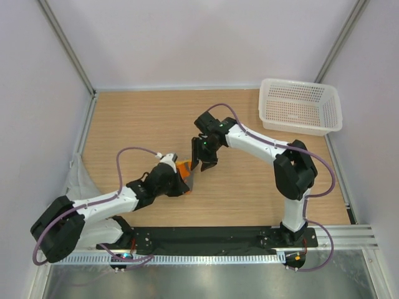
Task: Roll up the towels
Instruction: Roll the towel
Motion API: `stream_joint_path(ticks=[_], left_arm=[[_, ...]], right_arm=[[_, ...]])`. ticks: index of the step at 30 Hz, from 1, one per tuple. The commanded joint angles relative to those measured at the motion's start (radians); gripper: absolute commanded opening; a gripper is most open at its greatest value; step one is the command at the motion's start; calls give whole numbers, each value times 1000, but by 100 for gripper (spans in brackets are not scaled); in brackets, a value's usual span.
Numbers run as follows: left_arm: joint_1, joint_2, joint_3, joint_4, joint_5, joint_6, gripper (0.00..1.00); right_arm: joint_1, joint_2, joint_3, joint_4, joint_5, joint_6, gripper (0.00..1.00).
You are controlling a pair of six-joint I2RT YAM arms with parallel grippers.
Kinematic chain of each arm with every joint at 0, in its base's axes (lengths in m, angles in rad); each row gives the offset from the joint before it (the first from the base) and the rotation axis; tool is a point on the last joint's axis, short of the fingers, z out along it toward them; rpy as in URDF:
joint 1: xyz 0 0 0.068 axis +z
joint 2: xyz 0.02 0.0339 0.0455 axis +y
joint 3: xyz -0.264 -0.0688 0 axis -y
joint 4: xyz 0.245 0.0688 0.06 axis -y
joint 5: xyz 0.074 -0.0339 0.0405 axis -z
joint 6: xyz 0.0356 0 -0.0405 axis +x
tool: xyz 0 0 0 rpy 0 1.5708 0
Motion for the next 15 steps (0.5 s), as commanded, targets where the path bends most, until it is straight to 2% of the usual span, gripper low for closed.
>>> stream_joint_path(ticks=[1,8,15], left_arm=[[54,-53,-35,159,182,-34,0],[178,-92,-137,378,368,-152,0],[284,-67,-225,539,472,-233,0]], right_arm=[[-7,-86,14,-4,-2,-31,51],[-7,-162,-133,191,-97,-11,53],[-8,-162,-254,370,-171,15,55]])
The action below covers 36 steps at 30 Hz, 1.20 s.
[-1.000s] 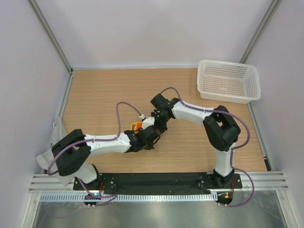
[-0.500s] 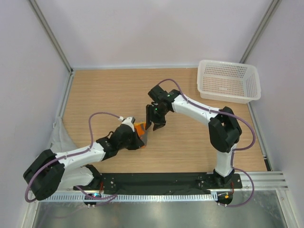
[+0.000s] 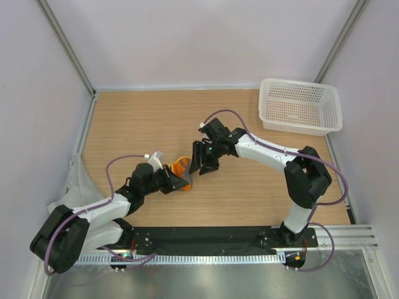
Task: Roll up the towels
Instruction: Roll the towel
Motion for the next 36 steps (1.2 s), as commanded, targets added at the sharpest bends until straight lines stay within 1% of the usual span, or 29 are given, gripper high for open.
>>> stream_joint_path(ticks=[1,4,9,15,17,21,24,26,29,32,36], left_arm=[[45,14,-51,207,116,-82,0],[87,23,-89,272,142,-127,0],[116,-3,-134,252,133,-150,0],[128,-128,-163,85,67,-153,0],[145,-171,-166,4,50,-151,0],[185,-266,-175,-126,53,-153,0],[214,-294,-183,-176,65,-156,0],[233,-290,-189,-186,76,-159,0],[253,-262,-194,-191,94,-157,0],[276,-209,-194,-193,114,-156,0],[311,-129,-191,-200,133,-150,0]], right_arm=[[2,-8,-46,162,-80,18,55],[3,13,-80,247,-110,31,56],[2,52,-118,356,-154,54,56],[2,116,-124,399,-150,58,60],[3,128,-128,405,-145,54,60],[2,157,-140,443,-148,55,61],[3,174,-147,476,-150,57,61],[6,182,-149,496,-157,66,61],[16,190,-160,575,-179,89,62],[23,196,-169,672,-191,110,64],[32,216,-174,750,-202,140,68]])
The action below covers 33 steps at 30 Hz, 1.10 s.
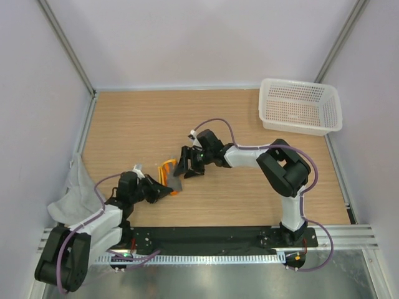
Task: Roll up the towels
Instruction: Roll the towel
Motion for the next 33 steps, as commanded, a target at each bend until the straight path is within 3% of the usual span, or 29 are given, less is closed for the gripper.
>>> stream_joint_path(ticks=[1,7,18,26,31,32,33], left_arm=[[37,76,-18,-47,40,5,0],[97,138,-13,-35,85,19,0],[236,182,58,-251,139,111,0],[269,306,78,-233,198,122,0],[269,310,78,-210,197,126,0],[270,310,78,-210,195,126,0],[296,310,79,-208,195,125,0]], right_arm=[[13,27,-1,145,-30,35,68],[23,77,16,162,-27,26,69],[49,114,-16,223,-40,-2,69],[64,152,10,278,-49,15,69],[73,186,39,292,-50,22,63],[79,192,50,294,-49,25,60],[85,204,56,294,-43,26,51]])
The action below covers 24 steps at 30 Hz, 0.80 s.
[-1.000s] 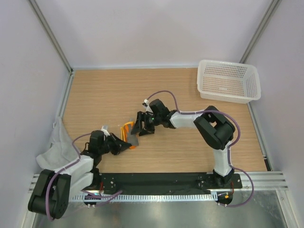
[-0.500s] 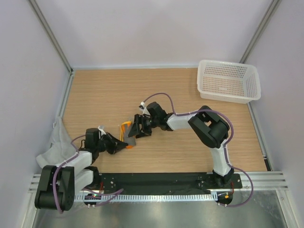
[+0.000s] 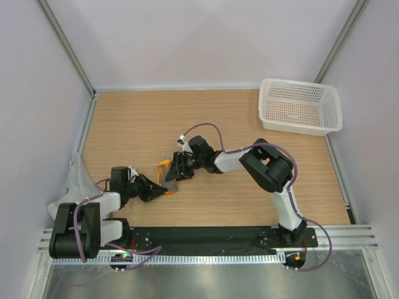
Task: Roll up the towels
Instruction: Roll the towel, then place the rolled towel into the container
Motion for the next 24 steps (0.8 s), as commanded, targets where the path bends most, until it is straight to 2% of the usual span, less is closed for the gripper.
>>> stream_joint_path(ticks=[1,2,3,6,7,10,11,14,17,20,24], left_arm=[[29,28,-24,-102,-91,42,0],[29,28,-22,-102,-90,46,0],[29,31,-20,-102,-90,50,0],[29,19,-11,-106,-96,75,1],[27,12,-8,-111,-98,81,4],[27,-37,-7,-120,-113,105,26],[22,-51,-5,-120,-117,108,39],[12,-119,-8,-146,-121,105,53],[-17,-204,-10,-174,-142,105,61],[-34,-272,-13,-197,-173,113,63],[-66,-314,-13,-197,-220,122,63]], right_arm=[[26,52,33,-3,35,-6,46],[29,58,46,-9,36,-5,41],[36,64,47,-12,51,-6,27],[37,59,50,-19,76,-2,8],[37,53,53,-27,94,-8,5],[34,29,86,-114,125,-54,1],[31,24,107,-166,130,-69,1],[1,-13,145,-268,148,-124,1],[-64,-57,188,-381,144,-185,1],[-127,-115,240,-510,145,-270,1],[-297,-187,331,-676,150,-371,1]])
